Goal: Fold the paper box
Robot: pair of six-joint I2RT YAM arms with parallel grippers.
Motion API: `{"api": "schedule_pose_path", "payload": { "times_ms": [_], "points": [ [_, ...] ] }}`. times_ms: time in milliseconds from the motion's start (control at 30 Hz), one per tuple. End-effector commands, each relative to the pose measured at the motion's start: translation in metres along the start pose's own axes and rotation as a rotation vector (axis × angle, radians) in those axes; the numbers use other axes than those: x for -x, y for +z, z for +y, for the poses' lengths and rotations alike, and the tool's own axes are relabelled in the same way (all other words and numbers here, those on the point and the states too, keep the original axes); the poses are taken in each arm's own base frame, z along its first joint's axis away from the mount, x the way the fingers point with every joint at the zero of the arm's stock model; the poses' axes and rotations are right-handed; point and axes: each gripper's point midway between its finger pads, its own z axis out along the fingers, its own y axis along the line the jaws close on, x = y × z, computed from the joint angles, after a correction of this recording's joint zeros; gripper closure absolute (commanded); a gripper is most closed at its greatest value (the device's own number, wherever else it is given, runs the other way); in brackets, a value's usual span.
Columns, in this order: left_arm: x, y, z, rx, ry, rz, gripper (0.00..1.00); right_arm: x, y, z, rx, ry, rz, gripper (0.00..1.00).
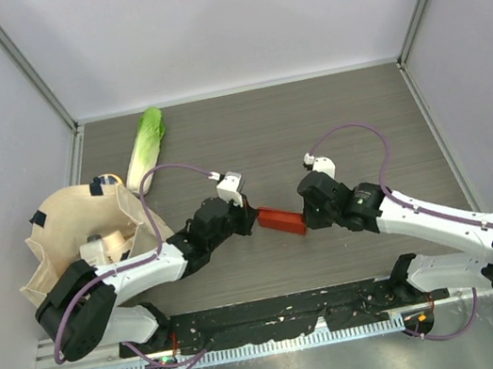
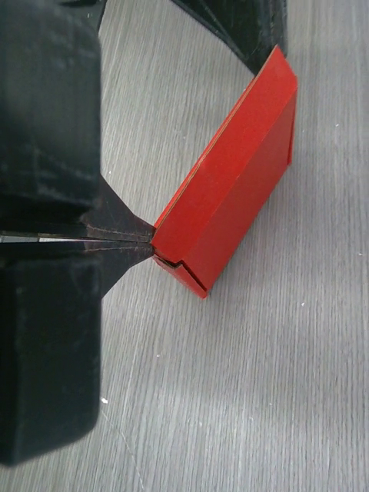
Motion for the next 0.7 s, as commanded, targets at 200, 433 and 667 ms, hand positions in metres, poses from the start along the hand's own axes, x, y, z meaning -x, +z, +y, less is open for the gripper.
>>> {"api": "schedule_pose_path", "payload": {
  "times_ms": [200,433,667],
  "points": [
    [-0.018,-0.002,-0.009,-0.029,0.022,0.073,1.0,0.029,-0.004,0.026,0.187,0.206,-0.083,0.99],
    [-0.019,-0.001,-0.009,-0.027,0.024,0.073,1.0,0.014,0.002,0.004,0.099,0.128,-0.049,0.99],
    [-0.021,-0.001,-0.006,-0.02,0.023,0.075,1.0,0.003,0.001,-0.018,0.011,-0.009,-0.003,0.99]
  ]
}}
